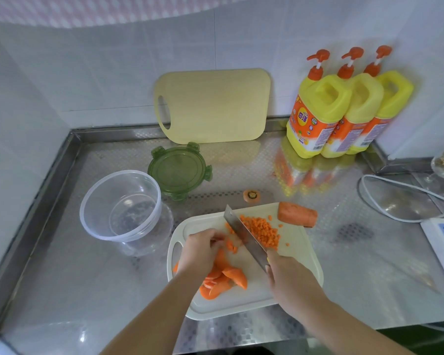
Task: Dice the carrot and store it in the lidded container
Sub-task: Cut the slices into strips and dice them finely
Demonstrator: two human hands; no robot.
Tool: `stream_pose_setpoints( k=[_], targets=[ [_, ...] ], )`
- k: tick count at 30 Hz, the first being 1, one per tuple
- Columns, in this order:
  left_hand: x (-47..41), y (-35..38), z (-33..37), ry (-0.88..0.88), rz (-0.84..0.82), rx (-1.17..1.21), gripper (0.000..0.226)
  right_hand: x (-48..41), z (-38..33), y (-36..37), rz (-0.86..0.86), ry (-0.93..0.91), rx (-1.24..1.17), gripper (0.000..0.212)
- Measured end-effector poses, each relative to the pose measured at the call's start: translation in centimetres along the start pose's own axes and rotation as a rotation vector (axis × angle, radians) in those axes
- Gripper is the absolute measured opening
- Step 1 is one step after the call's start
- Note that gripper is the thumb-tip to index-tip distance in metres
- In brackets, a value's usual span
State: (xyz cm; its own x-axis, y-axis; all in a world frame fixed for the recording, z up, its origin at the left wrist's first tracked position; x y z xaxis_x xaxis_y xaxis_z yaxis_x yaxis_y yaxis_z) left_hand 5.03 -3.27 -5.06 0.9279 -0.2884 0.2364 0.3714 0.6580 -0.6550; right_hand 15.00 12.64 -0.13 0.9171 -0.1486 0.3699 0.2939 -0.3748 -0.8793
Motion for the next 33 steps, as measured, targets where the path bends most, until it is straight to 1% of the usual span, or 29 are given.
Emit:
stream_pose_setpoints(
  k=[1, 4, 6, 9, 12, 15, 17, 20, 25, 28, 30, 31, 33],
  targets=[
    [0.0, -0.3, -0.2, -0.013, 0.022, 0.019, 0.017, 0.0, -0.1, -0.1, 0.001, -0.015, 0.013, 0.032],
    [0.0, -1.5, -0.8, -0.011, 0.100, -0.023, 0.016, 0.0, -0.8, 0.3, -0.022, -0.050, 0.046, 0.028],
    [0.2, -2.0, -1.2, -0.019, 0.116, -0.036, 0.016, 0.1, -1.3, 0.8, -0.043, -0.074, 0.057, 0.024],
    [0.6, -2.1, -1.7, -0.032, 0.080, -0.088, 0.017, -0.1, -1.7, 1.4, -0.064, -0.083, 0.071, 0.020],
    [0.8, -1.7, -1.5, -0.015, 0.023, -0.137, 0.020, -0.4, -1.3, 1.7, -0.066, -0.060, 0.094, 0.021],
    [0.5, -1.5, -1.3, -0.005, 0.013, -0.180, 0.021, -0.8, -0.6, 1.4, -0.058, -0.033, 0.081, 0.023],
    [0.3, -1.3, -1.2, -0.007, -0.003, -0.203, 0.021, -1.0, 0.2, 1.1, -0.046, 0.000, 0.055, 0.020],
    [0.1, -0.9, -0.9, -0.005, -0.083, -0.305, 0.021, -0.9, 1.4, 0.6, -0.022, 0.059, 0.029, 0.009],
    [-0.4, -0.8, 0.2, 0.005, -0.273, -0.415, 0.034, -0.8, 2.3, 0.2, -0.012, 0.061, 0.003, 0.018],
    [-0.3, -1.0, 1.5, 0.094, -0.338, -0.398, 0.033, -0.8, 2.0, -0.6, -0.001, 0.027, -0.007, 0.021],
    [0.4, -0.9, 2.6, 0.164, -0.428, -0.374, 0.032, -0.9, 1.9, -1.1, 0.003, 0.017, 0.000, 0.024],
    [0.9, -0.6, 3.1, 0.186, -0.485, -0.398, 0.035, -0.9, 1.8, -1.3, 0.003, 0.017, 0.000, 0.026],
    [1.5, 0.2, 3.5, 0.240, -0.566, -0.564, 0.043, -1.1, 1.8, -1.4, -0.001, 0.021, 0.003, 0.026]
  ],
)
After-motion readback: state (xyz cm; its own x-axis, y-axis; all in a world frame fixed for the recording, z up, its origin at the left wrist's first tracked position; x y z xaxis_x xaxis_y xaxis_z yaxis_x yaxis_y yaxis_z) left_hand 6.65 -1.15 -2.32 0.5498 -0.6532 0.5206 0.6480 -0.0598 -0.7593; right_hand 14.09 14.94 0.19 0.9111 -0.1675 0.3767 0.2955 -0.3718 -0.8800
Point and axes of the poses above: each hand's wrist, its own x-axis away from the middle knuckle, its own y-axis out of the palm, z = x × y, the point moved 3 cm from there along -x, towards the middle knuckle, and after that the axes turned 4 degrees about y, right-handed, at the moved point
